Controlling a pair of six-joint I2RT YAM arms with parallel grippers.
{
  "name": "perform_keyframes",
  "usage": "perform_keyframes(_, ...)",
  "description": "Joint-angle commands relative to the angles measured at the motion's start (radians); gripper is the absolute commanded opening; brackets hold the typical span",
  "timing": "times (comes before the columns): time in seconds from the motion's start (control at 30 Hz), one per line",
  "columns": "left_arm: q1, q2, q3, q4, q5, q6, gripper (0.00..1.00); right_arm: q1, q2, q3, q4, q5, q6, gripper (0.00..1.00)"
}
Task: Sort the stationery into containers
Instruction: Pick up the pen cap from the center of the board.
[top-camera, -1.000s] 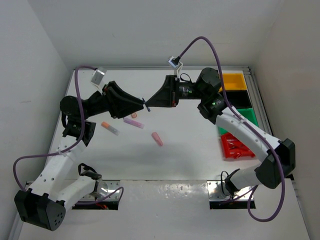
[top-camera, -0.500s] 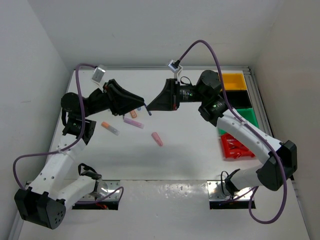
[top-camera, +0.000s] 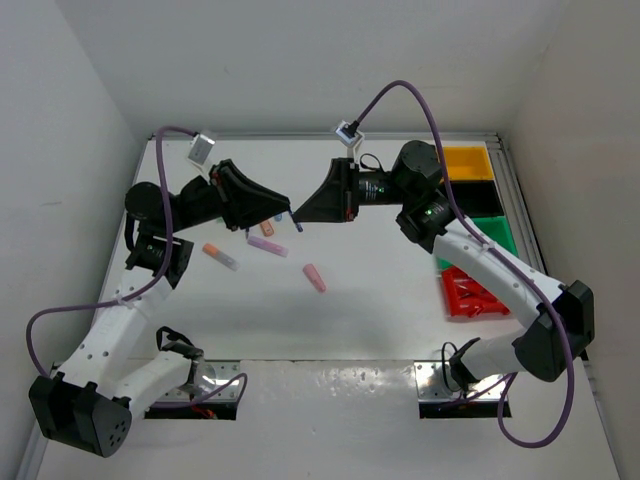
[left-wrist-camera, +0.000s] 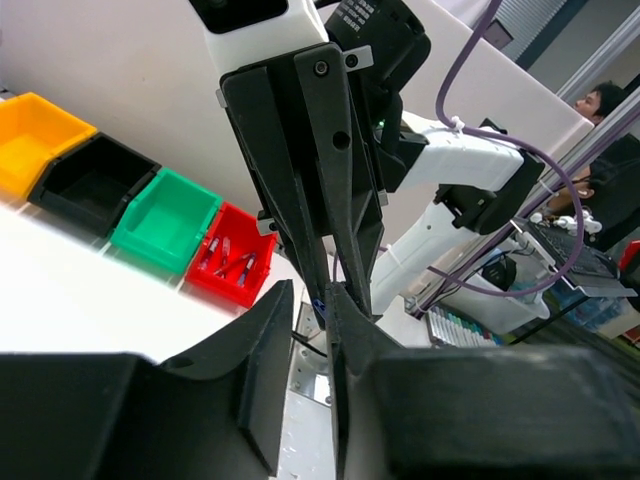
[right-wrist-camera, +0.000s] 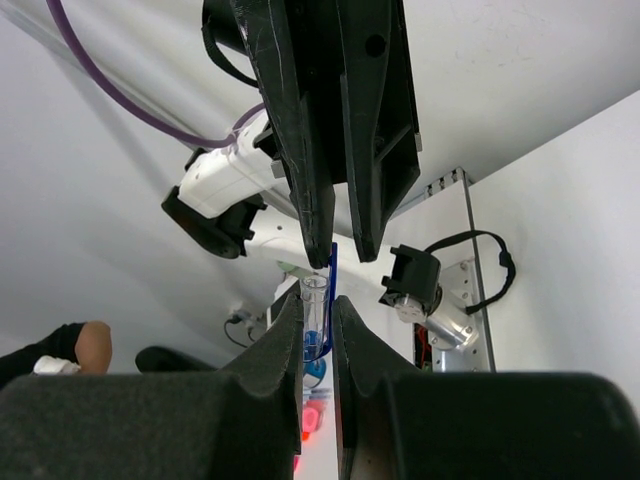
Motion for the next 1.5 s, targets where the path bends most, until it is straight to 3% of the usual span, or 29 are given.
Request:
perform_keyframes(0.0, -0.015, -0.003, 0.04, 0.003, -0.001, 0.017, 0.25, 0.007, -0.021, 0.008, 0.032, -0.003, -0.023, 0.0)
perform_keyframes(0.13, -0.023, -0.001, 0.038, -0.014, -0.001, 0.023, 0.14, 0.007, -0.016, 0.012, 0.027, -0.001, -0.025, 0.0)
perform_keyframes(0.2, -0.023, 0.002, 0.04, -0.029, -0.002, 0.026, 0.03, 0.007, -0.015, 0.013, 0.027, 0.0, -0.025, 0.0)
perform_keyframes(0.27, -0.023, 0.002, 0.044, -0.035, -0.004, 0.029, 0.0, 0.005, -0.013, 0.012, 0.023, 0.0, -0.028, 0.0)
perform_keyframes(0.3, -0.021, 0.0, 0.049, -0.046, -0.007, 0.035, 0.0, 0.005, -0.012, 0.012, 0.018, 0.0, -0.029, 0.05)
perform_keyframes(0.37, -0.02, 0.005, 0.061, -0.064, -0.011, 0.043, 0.0, 0.007, -0.013, 0.01, 0.007, 0.0, -0.032, 0.23)
perform_keyframes(0.4, -0.02, 0.003, 0.066, -0.084, -0.019, 0.053, 0.0, -0.001, -0.013, 0.008, 0.004, -0.003, -0.035, 0.44)
perform_keyframes(0.47, -0.013, 0.006, 0.089, -0.162, -0.039, 0.096, 0.0, -0.011, -0.016, 0.012, -0.028, -0.003, -0.055, 0.58)
perform_keyframes(0.5, -0.01, 0.006, 0.098, -0.19, -0.056, 0.113, 0.0, -0.025, -0.024, 0.013, -0.037, 0.0, -0.066, 0.6)
perform_keyframes(0.67, -0.006, 0.0, 0.125, -0.346, -0.143, 0.185, 0.0, -0.073, -0.051, 0.07, -0.288, 0.049, -0.291, 0.62)
perform_keyframes(0.7, -0.01, 0.002, 0.148, -0.391, -0.212, 0.201, 0.0, -0.07, -0.065, 0.09, -0.433, 0.119, -0.44, 0.62)
perform_keyframes(0.8, -0.015, 0.005, 0.187, -0.552, -0.335, 0.244, 0.0, -0.047, -0.079, 0.171, -0.651, 0.354, -0.683, 0.6)
perform_keyframes(0.87, -0.024, 0.0, 0.191, -0.604, -0.42, 0.258, 0.0, -0.024, -0.081, 0.209, -0.704, 0.456, -0.748, 0.59)
perform_keyframes(1.03, -0.066, 0.005, 0.199, -0.736, -0.574, 0.241, 0.0, 0.041, -0.084, 0.222, -0.735, 0.644, -0.865, 0.57)
perform_keyframes(1.2, -0.096, 0.025, 0.218, -0.831, -0.743, 0.185, 0.0, 0.125, -0.047, 0.242, -0.754, 0.683, -0.939, 0.58)
perform_keyframes(1.47, -0.122, 0.0, 0.178, -0.781, -0.717, 0.155, 0.0, 0.163, 0.034, 0.286, -0.741, 0.72, -0.93, 0.61)
